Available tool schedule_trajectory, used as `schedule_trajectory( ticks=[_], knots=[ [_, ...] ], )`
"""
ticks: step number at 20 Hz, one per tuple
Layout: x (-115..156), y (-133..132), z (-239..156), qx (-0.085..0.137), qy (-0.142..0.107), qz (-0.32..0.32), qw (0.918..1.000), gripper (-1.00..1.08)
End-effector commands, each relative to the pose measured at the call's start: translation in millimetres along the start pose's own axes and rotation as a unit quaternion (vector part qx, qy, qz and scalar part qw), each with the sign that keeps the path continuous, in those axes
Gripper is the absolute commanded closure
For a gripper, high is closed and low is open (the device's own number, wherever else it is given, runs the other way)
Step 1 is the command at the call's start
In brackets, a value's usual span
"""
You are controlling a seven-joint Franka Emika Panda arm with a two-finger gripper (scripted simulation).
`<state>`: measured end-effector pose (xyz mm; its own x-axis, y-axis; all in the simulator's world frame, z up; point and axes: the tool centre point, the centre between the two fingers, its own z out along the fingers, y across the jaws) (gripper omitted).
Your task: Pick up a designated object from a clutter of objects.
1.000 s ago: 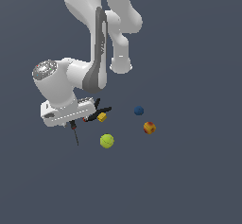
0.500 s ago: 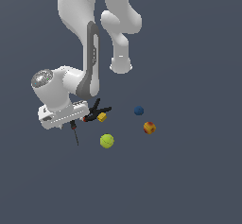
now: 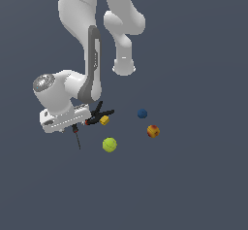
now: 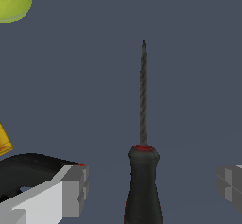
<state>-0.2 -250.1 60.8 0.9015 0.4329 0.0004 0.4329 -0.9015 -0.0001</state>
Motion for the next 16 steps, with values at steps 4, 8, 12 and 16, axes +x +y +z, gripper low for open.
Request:
schedule_trajectory(
  ticks=[4, 8, 12, 16],
  knots=[
    [-0.9, -0.7, 22.2, 0.0, 0.0, -0.001, 1.0, -0.92],
    [-1.3, -0.5, 39.7, 0.0, 0.0, -0.001, 1.0, -0.92],
    [-0.8, 0.2, 46.1, 0.0, 0.0, -0.001, 1.0, -0.92],
    [-0.7, 0.3, 46.4, 0.0, 0.0, -0.001, 1.0, 1.08]
  ],
)
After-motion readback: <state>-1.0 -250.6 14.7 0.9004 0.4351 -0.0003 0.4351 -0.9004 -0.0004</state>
